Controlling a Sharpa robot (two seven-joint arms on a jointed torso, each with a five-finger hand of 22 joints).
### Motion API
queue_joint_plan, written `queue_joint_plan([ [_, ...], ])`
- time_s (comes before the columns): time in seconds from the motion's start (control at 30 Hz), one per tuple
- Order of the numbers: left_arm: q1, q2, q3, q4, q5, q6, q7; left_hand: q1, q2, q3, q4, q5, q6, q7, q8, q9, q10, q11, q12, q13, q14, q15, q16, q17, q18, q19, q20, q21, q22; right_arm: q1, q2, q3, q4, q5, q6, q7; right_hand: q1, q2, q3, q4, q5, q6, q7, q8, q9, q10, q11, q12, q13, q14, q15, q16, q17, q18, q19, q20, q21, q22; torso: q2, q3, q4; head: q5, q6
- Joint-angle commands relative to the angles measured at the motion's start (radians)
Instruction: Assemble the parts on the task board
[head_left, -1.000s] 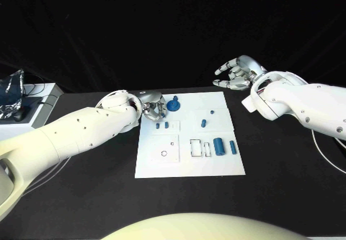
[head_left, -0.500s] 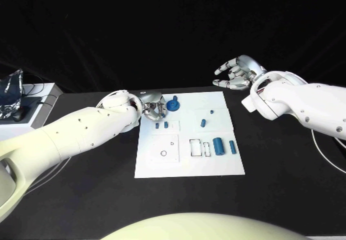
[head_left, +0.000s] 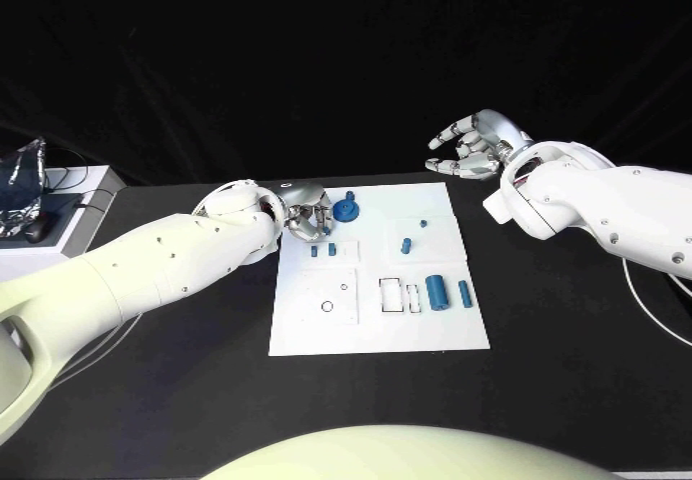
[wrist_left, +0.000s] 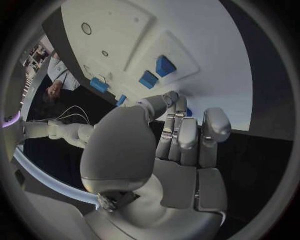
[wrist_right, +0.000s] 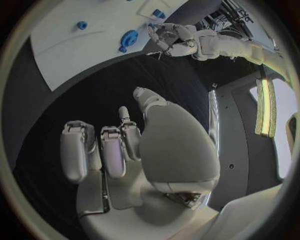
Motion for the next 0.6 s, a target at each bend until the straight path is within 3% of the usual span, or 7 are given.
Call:
queue_joint_plan([
  [0.03, -0.002, 0.002, -0.003, 0.000, -0.007, 0.034, 0.002, -0.012, -0.002, -0.006, -0.002, 0.005, 0.005, -0.002, 0.002, 0.002, 0.008, 0.002, -0.007, 0.001, 0.004, -0.001, 0.002, -0.001, -0.011, -0.005, 0.001, -0.003, -0.003, 0.000, 0.000, 0.000, 0.001, -0.010, 0.010, 0.006, 0.002, -0.009, 0.005, -0.001, 0.004, -0.008, -0.002, 0.004, 0.001, 0.003, -0.001, -0.001, 0.089, 0.077, 0.004, -0.002, 0.158, 0.013, 0.033, 0.002, -0.004, 0.123, -0.001, -0.0002, 0.0000, 0.001, 0.000],
  [0.17, -0.002, 0.001, -0.003, 0.000, -0.007, 0.039, 0.001, -0.017, -0.006, -0.011, -0.001, 0.005, 0.001, -0.001, -0.004, 0.000, 0.003, 0.003, -0.016, 0.002, 0.001, 0.000, 0.001, -0.007, -0.009, -0.011, 0.001, -0.009, -0.010, 0.000, -0.001, 0.000, 0.001, -0.010, 0.010, 0.006, 0.002, -0.009, 0.005, -0.001, 0.004, -0.008, -0.002, 0.004, 0.001, 0.003, -0.001, -0.001, 0.089, 0.077, 0.004, -0.002, 0.158, 0.013, 0.033, 0.002, -0.004, 0.123, 0.000, -0.0002, 0.0005, 0.001, 0.000],
  [0.37, -0.002, -0.003, -0.004, 0.003, -0.007, 0.032, 0.002, -0.029, -0.021, -0.018, -0.002, 0.005, -0.061, -0.001, -0.051, -0.015, -0.005, 0.007, -0.044, 0.006, -0.012, 0.004, -0.002, -0.025, -0.006, -0.026, 0.004, -0.022, -0.025, 0.000, -0.001, 0.000, 0.001, -0.010, 0.009, 0.006, 0.001, -0.010, 0.006, -0.001, 0.004, -0.008, -0.002, 0.004, 0.001, 0.001, -0.001, -0.003, 0.086, 0.077, 0.004, -0.003, 0.157, 0.014, 0.033, 0.002, -0.005, 0.122, -0.001, -0.0003, 0.0005, 0.001, 0.001],
  [0.6, -0.002, -0.004, -0.004, 0.006, -0.006, 0.012, 0.005, -0.032, -0.026, -0.019, -0.002, 0.005, -0.088, -0.005, -0.072, -0.023, -0.005, 0.008, -0.051, 0.011, -0.012, 0.005, 0.000, -0.026, -0.006, -0.026, 0.004, -0.023, -0.025, 0.000, -0.001, 0.000, 0.001, -0.010, 0.009, 0.006, 0.001, -0.010, 0.006, -0.001, 0.004, -0.008, -0.002, 0.004, 0.001, 0.001, -0.001, -0.003, 0.086, 0.077, 0.004, -0.003, 0.157, 0.014, 0.033, 0.002, -0.005, 0.122, 0.000, -0.0004, -0.0003, 0.002, 0.002],
])
